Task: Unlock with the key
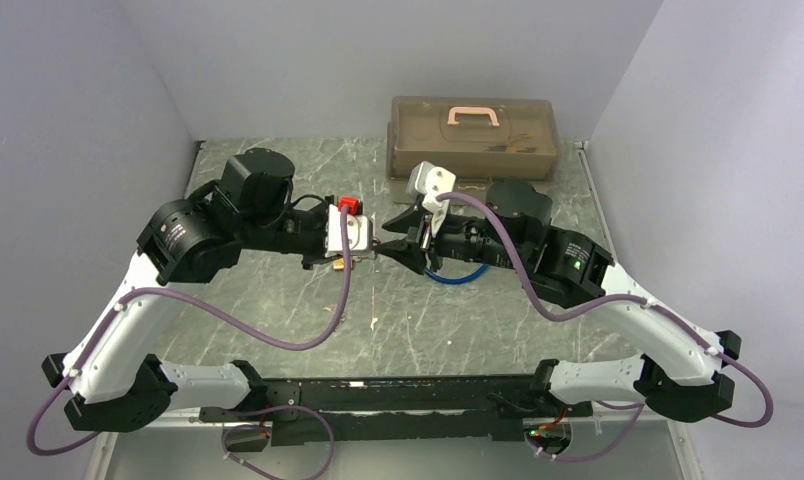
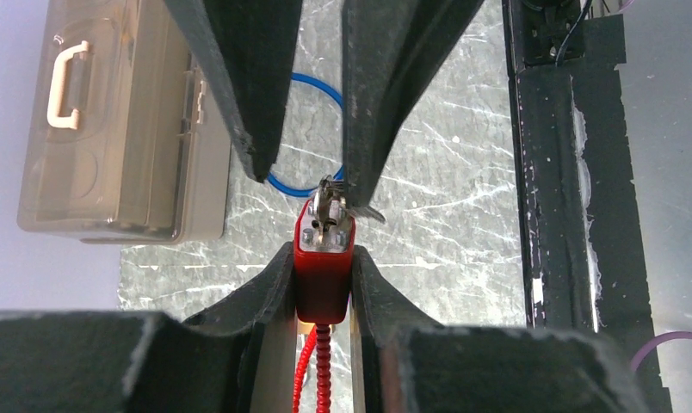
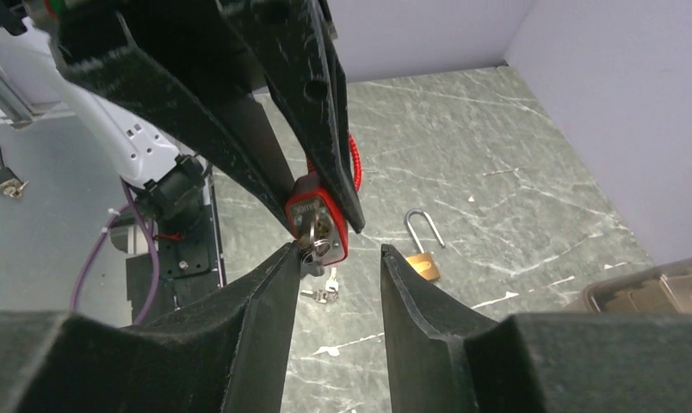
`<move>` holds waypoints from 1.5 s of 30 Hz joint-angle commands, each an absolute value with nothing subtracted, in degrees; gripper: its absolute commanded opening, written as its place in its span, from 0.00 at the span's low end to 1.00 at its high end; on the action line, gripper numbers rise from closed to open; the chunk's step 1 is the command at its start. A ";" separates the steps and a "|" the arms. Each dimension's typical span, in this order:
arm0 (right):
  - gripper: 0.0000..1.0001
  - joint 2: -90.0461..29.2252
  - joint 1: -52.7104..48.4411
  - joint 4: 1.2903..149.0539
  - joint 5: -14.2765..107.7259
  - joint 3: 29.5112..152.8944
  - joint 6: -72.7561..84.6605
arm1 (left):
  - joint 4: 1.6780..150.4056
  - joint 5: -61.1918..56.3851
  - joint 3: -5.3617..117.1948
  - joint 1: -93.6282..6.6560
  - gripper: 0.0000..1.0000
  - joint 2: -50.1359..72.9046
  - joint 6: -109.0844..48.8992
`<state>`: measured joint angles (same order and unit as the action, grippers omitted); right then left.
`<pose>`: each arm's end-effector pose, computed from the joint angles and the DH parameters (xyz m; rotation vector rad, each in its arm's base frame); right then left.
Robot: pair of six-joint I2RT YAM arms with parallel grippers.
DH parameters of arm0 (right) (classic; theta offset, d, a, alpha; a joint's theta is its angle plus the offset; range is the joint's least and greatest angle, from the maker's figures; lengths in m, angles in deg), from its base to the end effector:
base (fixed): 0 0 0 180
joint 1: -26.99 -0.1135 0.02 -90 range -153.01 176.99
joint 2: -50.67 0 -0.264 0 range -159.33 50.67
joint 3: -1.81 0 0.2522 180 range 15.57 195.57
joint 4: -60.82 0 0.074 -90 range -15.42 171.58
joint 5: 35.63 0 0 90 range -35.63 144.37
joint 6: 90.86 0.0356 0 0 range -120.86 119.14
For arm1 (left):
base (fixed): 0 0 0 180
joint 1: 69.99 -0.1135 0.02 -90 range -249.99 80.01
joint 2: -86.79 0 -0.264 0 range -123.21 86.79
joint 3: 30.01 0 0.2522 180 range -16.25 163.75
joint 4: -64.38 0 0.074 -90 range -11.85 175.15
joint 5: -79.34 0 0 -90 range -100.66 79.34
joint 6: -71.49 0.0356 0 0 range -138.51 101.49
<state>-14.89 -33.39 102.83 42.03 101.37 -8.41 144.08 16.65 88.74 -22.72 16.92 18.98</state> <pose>0.1059 0.2016 0.4797 -1.1317 1.3811 0.8595 0.1140 -0.1475 0.4972 1.6135 1.3427 -0.6040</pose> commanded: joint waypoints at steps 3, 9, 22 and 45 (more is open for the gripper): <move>0.42 -15.06 -32.93 103.89 38.83 106.37 -9.12 | 143.15 13.19 87.84 -21.55 0.00 17.36 20.86; 0.40 -15.80 -32.91 105.22 37.73 107.05 -8.96 | 142.70 11.09 87.81 -21.05 0.00 17.27 21.12; 0.16 -18.11 -32.87 105.49 38.48 107.00 -8.95 | 143.08 9.34 88.95 -18.64 0.00 17.25 23.21; 0.12 -16.93 -32.86 109.18 39.80 107.47 -9.12 | 143.17 9.96 90.57 -18.65 0.00 16.87 22.27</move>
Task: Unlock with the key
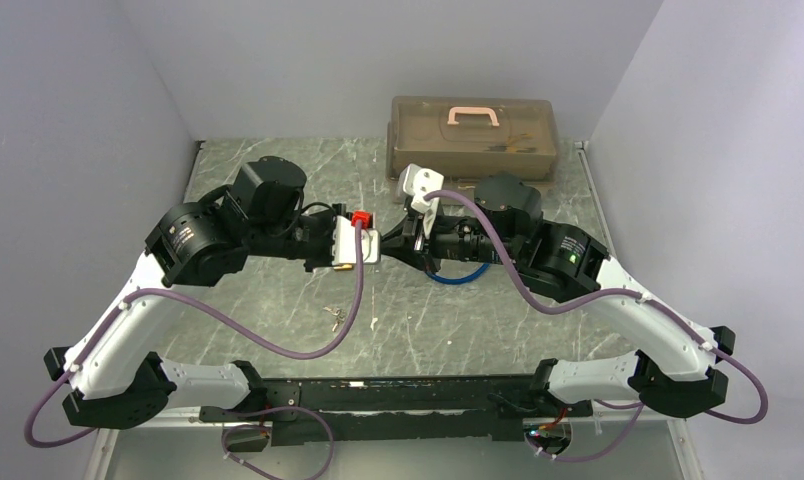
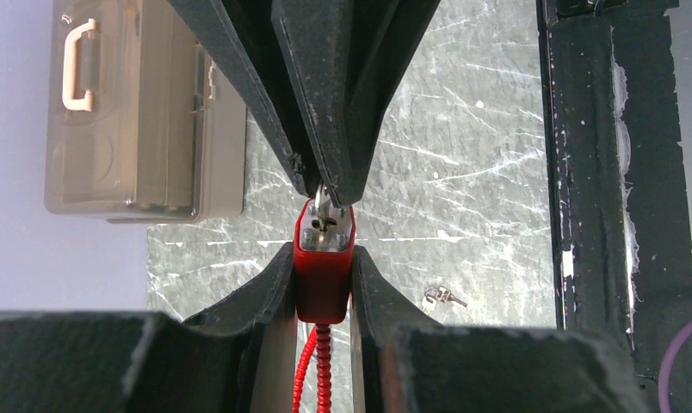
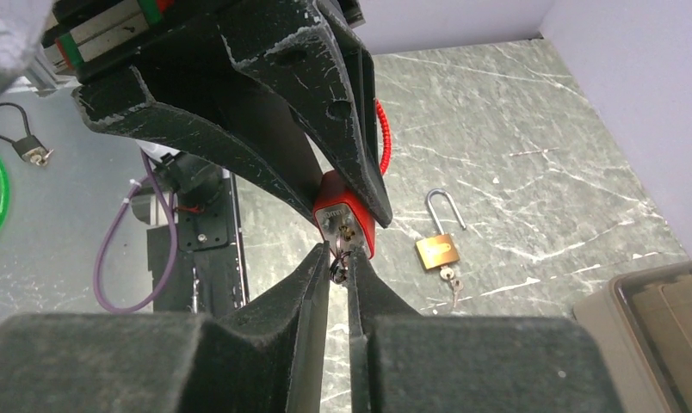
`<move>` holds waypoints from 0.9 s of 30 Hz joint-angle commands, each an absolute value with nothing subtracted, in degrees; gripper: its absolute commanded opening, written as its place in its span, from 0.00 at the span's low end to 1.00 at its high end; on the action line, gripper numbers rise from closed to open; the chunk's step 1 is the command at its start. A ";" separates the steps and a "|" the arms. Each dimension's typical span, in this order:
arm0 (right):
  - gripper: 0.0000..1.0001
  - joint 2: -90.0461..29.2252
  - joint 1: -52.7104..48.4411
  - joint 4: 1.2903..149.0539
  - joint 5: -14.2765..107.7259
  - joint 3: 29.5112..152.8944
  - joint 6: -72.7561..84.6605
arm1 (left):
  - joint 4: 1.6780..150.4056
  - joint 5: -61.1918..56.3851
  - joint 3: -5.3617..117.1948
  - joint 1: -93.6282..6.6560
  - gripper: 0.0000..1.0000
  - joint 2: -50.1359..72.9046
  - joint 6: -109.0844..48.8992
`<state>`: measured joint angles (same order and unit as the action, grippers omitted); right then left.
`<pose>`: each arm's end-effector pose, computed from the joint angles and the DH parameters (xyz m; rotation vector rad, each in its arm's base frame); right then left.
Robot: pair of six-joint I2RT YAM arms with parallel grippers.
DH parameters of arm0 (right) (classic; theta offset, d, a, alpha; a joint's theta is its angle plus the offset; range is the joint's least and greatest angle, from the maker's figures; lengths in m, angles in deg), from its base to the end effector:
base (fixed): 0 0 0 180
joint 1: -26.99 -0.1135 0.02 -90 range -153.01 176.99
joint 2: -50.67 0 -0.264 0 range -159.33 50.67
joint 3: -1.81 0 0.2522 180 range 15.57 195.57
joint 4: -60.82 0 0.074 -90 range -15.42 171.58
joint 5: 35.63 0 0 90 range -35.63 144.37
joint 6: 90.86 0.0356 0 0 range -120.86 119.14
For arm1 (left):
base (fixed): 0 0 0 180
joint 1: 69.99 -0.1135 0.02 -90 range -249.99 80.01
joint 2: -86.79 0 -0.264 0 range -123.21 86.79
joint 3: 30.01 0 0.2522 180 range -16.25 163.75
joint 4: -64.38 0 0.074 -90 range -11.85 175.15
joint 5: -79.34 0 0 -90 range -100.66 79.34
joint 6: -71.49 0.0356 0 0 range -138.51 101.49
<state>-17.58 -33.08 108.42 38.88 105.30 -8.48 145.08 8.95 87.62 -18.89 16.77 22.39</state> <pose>0.1085 0.2075 0.4810 -1.2039 1.4301 0.8874 0.1100 -0.1553 0.4892 1.6770 1.3411 -0.4710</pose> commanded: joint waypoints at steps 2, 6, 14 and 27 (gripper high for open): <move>0.08 -16.96 -32.87 108.61 39.69 107.20 -9.08 | 143.17 10.04 90.70 -18.65 0.00 16.91 22.21; 0.01 -16.59 -32.81 106.35 39.53 105.30 -8.65 | 143.11 10.47 90.43 -18.65 0.00 16.78 21.97; 0.00 -17.88 -32.95 105.36 37.23 103.13 -8.38 | 143.28 11.19 91.04 -18.57 0.00 16.25 21.68; 0.20 -18.72 -33.05 104.41 35.09 103.18 -8.02 | 143.46 11.31 91.09 -18.57 0.00 16.15 21.66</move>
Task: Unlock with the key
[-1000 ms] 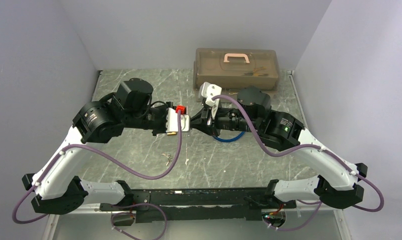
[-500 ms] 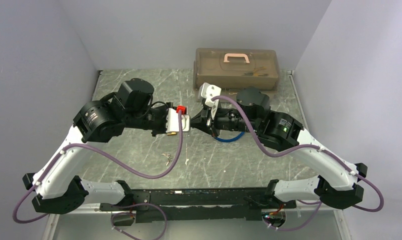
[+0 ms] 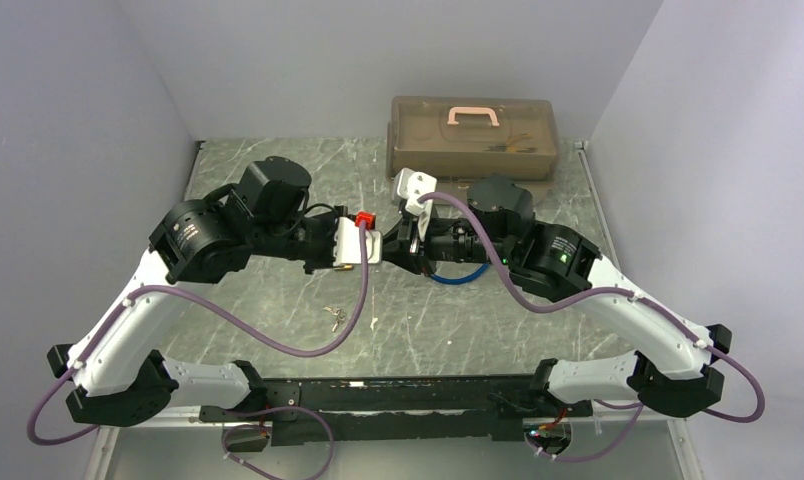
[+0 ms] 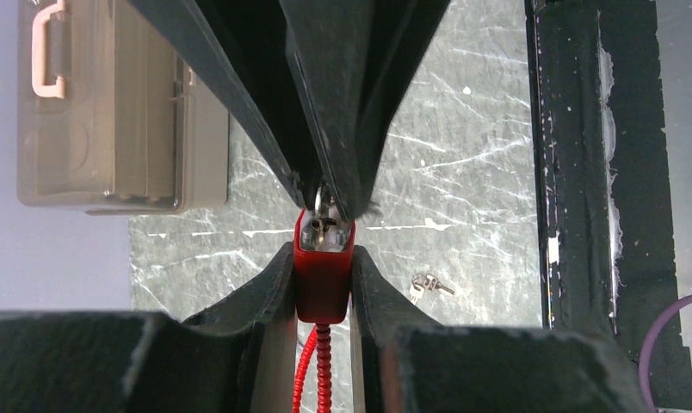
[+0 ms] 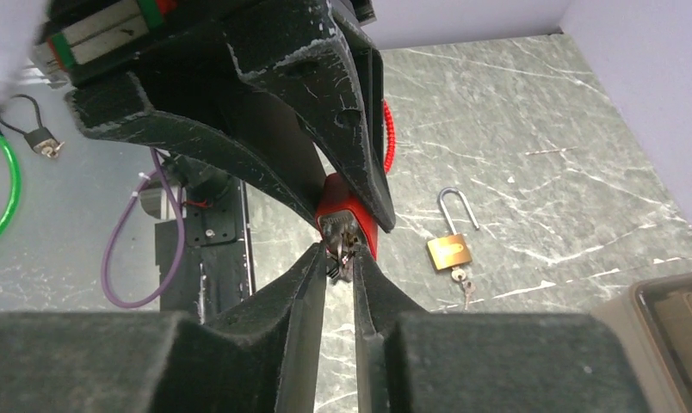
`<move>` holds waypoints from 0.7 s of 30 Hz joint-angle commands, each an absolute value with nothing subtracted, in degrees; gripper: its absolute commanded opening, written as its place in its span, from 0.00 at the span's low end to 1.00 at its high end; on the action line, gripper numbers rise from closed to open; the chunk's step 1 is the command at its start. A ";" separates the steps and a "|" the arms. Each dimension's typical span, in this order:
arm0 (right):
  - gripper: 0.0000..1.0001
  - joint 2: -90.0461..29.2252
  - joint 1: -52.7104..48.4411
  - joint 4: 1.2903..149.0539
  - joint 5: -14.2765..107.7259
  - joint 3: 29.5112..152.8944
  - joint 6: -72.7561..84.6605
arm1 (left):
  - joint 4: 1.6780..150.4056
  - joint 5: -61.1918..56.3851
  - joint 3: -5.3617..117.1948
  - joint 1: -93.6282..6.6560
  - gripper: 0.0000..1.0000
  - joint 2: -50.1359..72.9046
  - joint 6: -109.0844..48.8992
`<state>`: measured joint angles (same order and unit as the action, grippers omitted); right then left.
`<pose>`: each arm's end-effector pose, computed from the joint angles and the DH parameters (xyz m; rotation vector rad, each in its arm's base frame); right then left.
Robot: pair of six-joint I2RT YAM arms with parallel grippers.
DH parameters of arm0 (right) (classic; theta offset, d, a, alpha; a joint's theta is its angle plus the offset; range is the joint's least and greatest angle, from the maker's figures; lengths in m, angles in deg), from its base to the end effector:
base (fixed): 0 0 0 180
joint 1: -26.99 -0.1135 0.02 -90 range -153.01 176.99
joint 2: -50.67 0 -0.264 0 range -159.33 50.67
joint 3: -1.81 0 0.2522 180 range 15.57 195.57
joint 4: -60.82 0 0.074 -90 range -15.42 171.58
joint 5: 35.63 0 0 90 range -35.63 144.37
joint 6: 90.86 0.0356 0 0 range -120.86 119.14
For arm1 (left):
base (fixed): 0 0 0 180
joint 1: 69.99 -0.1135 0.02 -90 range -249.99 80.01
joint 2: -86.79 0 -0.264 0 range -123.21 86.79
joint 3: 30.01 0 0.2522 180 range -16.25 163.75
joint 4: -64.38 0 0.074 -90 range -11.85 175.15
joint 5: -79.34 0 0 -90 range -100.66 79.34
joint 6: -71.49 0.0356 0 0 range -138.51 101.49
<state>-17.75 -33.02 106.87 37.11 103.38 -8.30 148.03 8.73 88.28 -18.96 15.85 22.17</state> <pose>0.1105 0.2126 0.4728 -1.2260 1.4294 0.9141 0.1112 -0.1562 0.4848 1.7069 1.3922 -0.4736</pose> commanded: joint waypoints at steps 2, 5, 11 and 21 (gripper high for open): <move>0.23 -18.66 -33.02 104.25 35.10 103.10 -7.92 | 143.53 11.31 91.14 -18.57 0.00 16.26 21.58; 0.25 -18.43 -33.04 103.86 35.14 102.93 -7.86 | 143.54 11.22 90.98 -18.56 0.00 16.36 21.58; 0.22 -18.17 -33.08 102.38 35.34 102.95 -7.55 | 143.61 11.32 90.67 -18.52 0.00 16.56 21.48; 0.27 -17.08 -33.06 103.77 34.62 105.66 -8.34 | 143.62 11.31 90.23 -18.51 0.00 16.91 21.48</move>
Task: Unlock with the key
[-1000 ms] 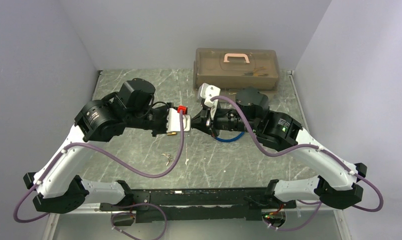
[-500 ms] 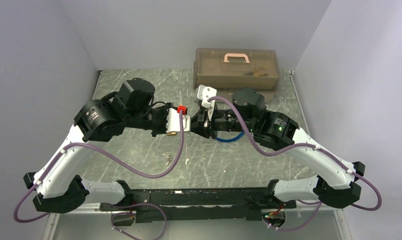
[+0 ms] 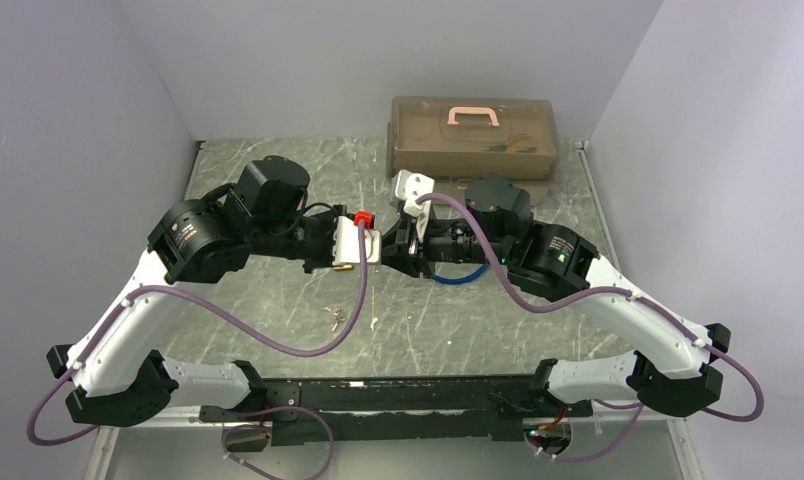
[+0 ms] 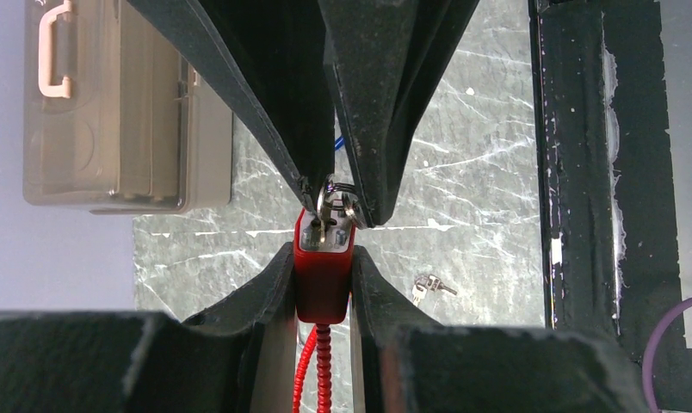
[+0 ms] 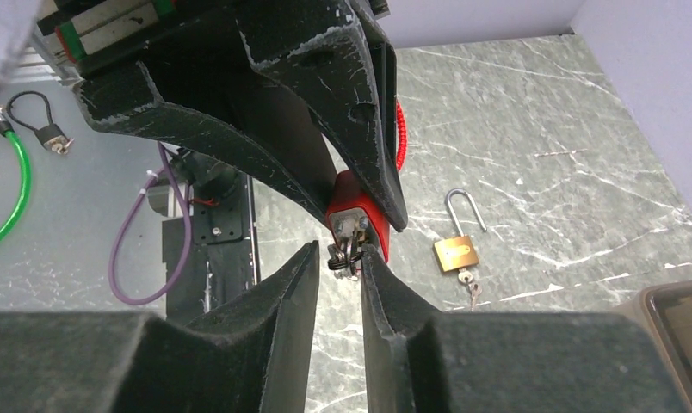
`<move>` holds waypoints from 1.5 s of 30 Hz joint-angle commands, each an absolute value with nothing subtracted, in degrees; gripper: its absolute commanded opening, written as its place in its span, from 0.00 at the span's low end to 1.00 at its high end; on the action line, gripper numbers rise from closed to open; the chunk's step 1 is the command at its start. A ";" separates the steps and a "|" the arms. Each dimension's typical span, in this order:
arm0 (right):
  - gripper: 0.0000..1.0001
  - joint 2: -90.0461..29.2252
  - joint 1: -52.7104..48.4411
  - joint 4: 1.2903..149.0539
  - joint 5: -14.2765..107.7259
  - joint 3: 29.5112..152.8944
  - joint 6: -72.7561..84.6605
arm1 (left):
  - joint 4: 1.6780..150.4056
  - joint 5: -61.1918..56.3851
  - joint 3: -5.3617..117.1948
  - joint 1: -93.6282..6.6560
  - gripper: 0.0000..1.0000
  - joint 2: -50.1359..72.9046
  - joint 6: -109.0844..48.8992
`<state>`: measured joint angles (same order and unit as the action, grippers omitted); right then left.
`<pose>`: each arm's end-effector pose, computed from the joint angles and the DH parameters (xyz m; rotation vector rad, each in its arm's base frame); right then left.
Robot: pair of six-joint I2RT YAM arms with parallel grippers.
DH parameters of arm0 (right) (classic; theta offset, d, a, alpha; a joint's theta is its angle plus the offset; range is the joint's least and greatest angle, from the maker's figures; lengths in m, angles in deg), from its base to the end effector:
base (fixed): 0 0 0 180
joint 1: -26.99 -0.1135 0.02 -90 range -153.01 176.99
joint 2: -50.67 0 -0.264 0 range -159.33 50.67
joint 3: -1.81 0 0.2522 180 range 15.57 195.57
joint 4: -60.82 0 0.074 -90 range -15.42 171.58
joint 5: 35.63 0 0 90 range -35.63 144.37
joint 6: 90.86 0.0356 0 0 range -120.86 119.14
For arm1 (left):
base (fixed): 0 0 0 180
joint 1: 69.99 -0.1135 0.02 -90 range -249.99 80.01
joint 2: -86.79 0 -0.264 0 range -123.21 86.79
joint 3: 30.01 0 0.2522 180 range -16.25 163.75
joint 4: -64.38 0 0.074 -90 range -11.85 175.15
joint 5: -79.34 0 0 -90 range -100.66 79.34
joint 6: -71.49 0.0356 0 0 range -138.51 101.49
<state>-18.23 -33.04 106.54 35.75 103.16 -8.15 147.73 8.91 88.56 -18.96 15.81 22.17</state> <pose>0.1114 0.2159 0.4704 -1.2434 1.4276 0.9359 0.1111 -0.1562 0.4864 1.7021 1.3831 -0.4762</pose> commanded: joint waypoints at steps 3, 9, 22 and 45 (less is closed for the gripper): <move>0.30 -16.59 -33.11 103.86 34.42 106.09 -8.52 | 143.71 11.48 90.20 -18.52 0.00 16.89 21.39; 0.32 -15.73 -33.04 102.31 35.63 105.68 -8.33 | 143.71 11.48 90.23 -18.55 0.00 16.77 21.26; 0.20 -16.97 -33.06 104.52 36.87 106.00 -9.42 | 143.80 11.78 90.69 -18.52 0.00 16.83 21.00; 0.00 -17.34 -33.02 106.57 40.76 105.65 -9.89 | 142.98 10.01 91.38 -18.50 0.00 16.69 20.98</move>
<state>-18.28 -33.04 107.64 38.03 105.56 -10.71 146.28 10.15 88.67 -18.89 15.81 21.10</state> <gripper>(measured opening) 0.019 0.251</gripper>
